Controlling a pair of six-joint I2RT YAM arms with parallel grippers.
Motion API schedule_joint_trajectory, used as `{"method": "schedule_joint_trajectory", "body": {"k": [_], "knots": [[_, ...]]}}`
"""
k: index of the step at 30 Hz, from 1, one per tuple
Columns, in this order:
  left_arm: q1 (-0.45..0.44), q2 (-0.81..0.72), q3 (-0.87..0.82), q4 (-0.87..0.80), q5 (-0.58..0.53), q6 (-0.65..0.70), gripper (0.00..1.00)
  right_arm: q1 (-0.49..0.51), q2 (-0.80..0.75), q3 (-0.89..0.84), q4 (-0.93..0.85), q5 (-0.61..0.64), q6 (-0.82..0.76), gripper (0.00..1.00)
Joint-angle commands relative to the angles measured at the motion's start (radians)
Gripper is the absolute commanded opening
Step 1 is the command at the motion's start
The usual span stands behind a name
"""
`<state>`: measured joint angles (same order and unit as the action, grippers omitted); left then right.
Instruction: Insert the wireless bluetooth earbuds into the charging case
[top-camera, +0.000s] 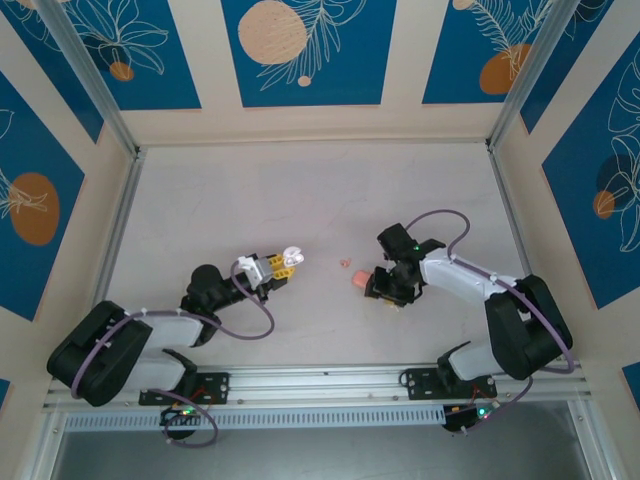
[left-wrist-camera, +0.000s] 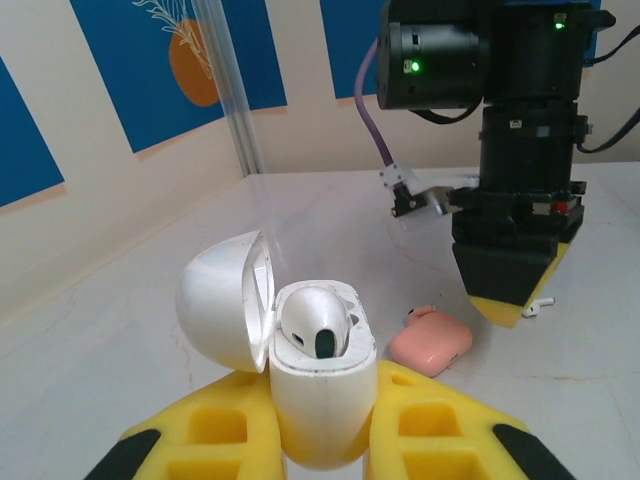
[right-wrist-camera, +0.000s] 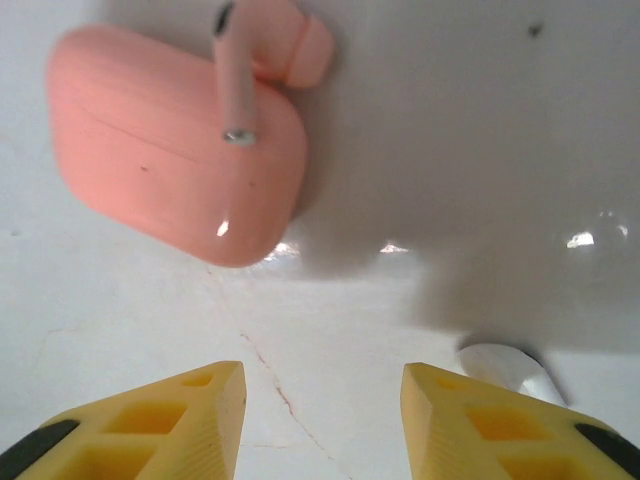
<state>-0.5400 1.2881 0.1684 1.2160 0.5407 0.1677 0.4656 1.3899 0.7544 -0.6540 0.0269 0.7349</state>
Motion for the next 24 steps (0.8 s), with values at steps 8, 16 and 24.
{"method": "schedule_joint_trajectory", "body": {"k": [8, 16, 24], "knots": [[-0.014, -0.043, -0.004, -0.048, -0.007, 0.035, 0.14, -0.118, -0.070, 0.019, -0.127, 0.039, -0.088, 0.53], [-0.013, -0.032, -0.003, -0.033, -0.001, 0.024, 0.14, -0.119, -0.018, -0.006, -0.110, 0.010, -0.092, 0.54], [-0.013, -0.027, 0.002, -0.033, -0.001, 0.021, 0.14, -0.092, 0.027, 0.003, -0.145, 0.049, -0.089, 0.55]]}}
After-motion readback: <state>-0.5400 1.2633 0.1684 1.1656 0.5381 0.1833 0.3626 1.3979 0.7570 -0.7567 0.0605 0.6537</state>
